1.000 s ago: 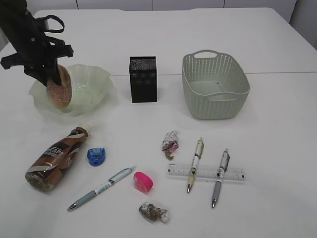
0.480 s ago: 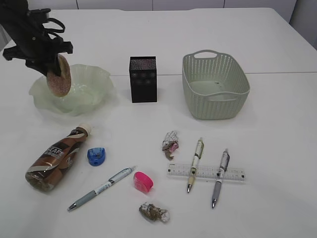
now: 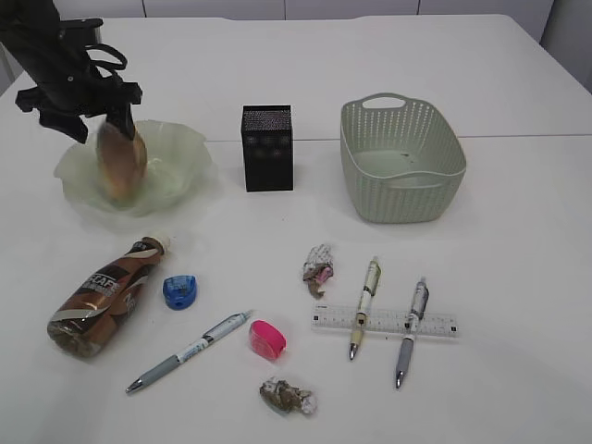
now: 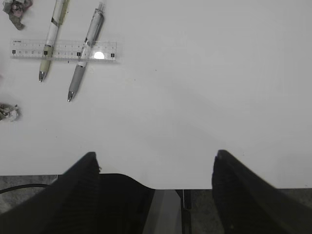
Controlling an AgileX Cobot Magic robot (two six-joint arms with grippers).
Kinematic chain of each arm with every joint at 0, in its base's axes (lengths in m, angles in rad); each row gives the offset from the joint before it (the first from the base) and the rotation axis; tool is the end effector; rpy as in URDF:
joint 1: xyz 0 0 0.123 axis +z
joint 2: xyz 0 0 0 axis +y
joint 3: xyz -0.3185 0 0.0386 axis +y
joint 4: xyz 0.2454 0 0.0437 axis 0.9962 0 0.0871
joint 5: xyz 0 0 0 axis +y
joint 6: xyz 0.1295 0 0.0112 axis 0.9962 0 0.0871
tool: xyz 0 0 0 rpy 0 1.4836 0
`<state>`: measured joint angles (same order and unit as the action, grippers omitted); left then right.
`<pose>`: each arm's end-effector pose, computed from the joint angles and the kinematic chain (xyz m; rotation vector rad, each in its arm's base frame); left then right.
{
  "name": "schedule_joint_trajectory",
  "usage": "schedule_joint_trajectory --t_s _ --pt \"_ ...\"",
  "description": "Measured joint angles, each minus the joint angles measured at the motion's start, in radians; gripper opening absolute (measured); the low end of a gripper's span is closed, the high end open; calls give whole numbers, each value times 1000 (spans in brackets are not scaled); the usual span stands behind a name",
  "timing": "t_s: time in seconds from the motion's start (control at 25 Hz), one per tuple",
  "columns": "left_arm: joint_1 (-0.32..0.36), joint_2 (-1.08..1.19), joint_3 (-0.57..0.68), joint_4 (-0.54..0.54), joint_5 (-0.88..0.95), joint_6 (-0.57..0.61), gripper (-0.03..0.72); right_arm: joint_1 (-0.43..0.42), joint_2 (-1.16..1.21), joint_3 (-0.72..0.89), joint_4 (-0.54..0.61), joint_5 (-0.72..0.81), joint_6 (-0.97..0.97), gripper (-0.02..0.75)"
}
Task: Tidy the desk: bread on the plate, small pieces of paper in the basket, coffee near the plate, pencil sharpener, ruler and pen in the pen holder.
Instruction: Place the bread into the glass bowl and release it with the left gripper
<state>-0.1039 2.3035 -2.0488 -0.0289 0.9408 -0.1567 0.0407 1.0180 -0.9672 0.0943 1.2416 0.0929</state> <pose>0.5449 -0.0599 0.1981 -0.0863 2.6827 -0.1185 0.1587 0.0181 0.3246 0.0920 2.7771 0.1659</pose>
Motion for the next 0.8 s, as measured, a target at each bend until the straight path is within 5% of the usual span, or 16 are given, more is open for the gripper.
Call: schedule_joint_trajectory --t_s 0.2,0.8 --pt "0 0 0 0 -2 0 595 0 0 0 4 0 -2 527" --pt "0 -154 -72 -49 287 4 583 0 0 0 65 0 -2 527"
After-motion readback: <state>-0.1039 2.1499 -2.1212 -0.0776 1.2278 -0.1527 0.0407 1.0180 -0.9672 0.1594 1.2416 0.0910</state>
